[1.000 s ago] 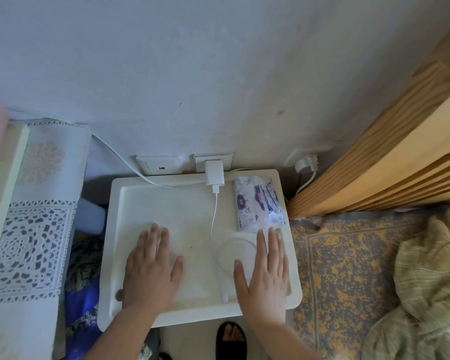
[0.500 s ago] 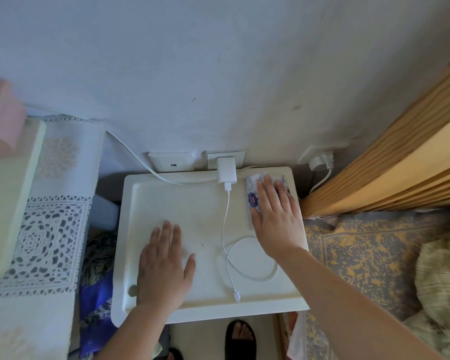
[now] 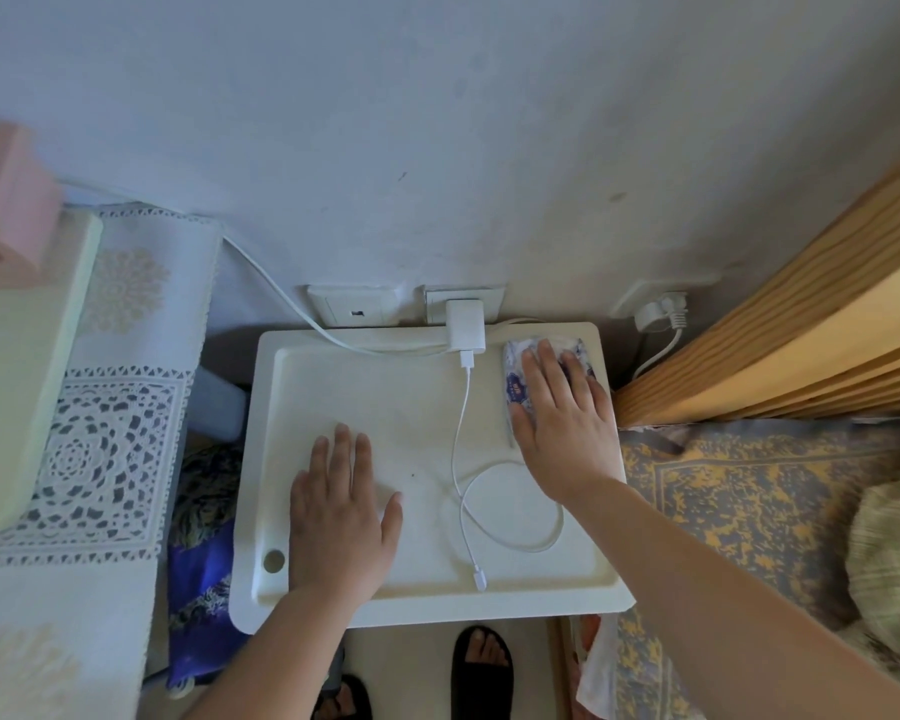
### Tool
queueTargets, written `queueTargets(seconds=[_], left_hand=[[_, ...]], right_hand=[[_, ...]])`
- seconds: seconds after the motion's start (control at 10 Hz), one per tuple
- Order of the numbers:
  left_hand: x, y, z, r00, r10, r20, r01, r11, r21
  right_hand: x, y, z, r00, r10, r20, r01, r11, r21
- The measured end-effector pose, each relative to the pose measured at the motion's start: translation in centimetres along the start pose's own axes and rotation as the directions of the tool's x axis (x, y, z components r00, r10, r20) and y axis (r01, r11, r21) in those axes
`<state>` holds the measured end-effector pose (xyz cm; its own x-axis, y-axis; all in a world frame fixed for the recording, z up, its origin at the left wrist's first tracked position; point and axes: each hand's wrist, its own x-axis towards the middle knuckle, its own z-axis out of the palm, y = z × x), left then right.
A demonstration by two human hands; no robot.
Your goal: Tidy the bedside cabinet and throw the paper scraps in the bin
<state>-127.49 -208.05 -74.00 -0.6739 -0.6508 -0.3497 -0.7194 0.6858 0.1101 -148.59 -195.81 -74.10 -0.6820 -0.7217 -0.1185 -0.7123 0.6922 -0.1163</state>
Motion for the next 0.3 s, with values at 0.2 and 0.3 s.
queueTargets(seconds=[0.2, 0.3], left_hand=[[0.1, -0.2, -0.1, 0.999, 0.016, 0.036, -0.017, 1.0, 0.023], [0.3, -0.1, -1.4, 0.999, 0.013, 0.048, -0.015, 0.999, 0.037]], right_hand=[[-0.4, -0.1, -1.0, 1.0, -0.023, -0.017, 0.023, 1.0, -0.001], [-1.0, 0.0, -2.6, 0.999, -0.037, -0.037, 0.036, 0.999, -0.013]])
